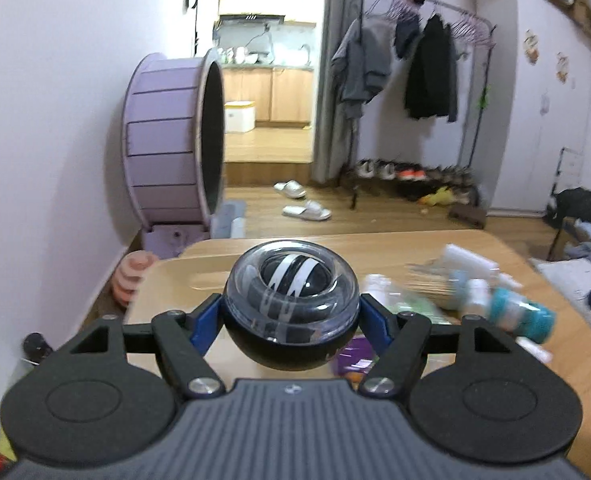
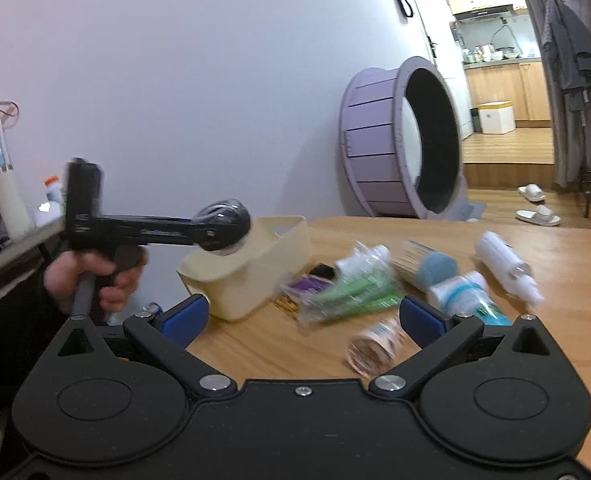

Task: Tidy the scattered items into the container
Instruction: 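Carry the wrist ball with the left tool into the cream basket and release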

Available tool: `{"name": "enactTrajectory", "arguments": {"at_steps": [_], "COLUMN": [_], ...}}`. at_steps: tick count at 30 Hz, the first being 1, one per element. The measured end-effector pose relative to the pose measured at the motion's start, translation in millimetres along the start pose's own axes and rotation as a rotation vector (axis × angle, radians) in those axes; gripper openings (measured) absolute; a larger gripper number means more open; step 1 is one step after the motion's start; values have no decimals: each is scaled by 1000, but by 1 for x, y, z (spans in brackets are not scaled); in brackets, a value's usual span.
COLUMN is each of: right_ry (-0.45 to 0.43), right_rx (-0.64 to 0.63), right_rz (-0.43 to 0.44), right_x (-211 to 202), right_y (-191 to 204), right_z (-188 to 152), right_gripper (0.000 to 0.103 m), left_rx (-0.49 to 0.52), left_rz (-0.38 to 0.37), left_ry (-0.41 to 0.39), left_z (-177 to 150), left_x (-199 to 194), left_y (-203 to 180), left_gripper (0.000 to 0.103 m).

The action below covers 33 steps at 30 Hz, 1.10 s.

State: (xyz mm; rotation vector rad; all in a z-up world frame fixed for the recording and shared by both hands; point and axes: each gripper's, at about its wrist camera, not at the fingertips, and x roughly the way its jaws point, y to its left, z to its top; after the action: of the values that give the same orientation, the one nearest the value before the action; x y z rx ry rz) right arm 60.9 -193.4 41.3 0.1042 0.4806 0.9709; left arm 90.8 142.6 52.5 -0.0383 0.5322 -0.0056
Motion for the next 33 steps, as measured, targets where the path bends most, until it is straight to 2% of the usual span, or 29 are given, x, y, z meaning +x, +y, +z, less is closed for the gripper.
{"name": "enactTrajectory", "arguments": {"at_steps": [4, 9, 13, 16, 19, 21, 24, 27, 33], "right_ry": [15, -1, -10, 2, -2, -5, -5, -4, -3], "right_rx": [-45, -65, -36, -9, 4, 7, 1, -3, -11], "right_rz": [40, 50, 36, 17, 6, 5, 1, 2, 2], "right_x": [19, 33, 36, 40, 41, 42, 42, 42, 41], "right_y": [10, 12, 0, -10, -16, -18, -17, -16, -13], "right_z": [22, 40, 32, 28, 27, 27, 28, 29, 29], "right_gripper": [103, 103, 103, 103, 103, 103, 103, 103, 103], "left_rx": [-4, -6, 25, 23, -10, -74, 8, 27, 53], "left_rz": [-11, -30, -8, -5, -4, -13, 20, 9, -8], "left_ry": [71, 174, 249, 280, 350, 349, 295, 273, 321], "left_z": [10, 19, 21, 21, 18, 18, 28, 33, 18], "left_x": [25, 58, 83, 95, 111, 112, 97, 79, 69], "left_y": [18, 29, 26, 30, 37, 45, 42, 42, 37], "left_gripper": [71, 71, 71, 71, 72, 72, 75, 76, 76]}}
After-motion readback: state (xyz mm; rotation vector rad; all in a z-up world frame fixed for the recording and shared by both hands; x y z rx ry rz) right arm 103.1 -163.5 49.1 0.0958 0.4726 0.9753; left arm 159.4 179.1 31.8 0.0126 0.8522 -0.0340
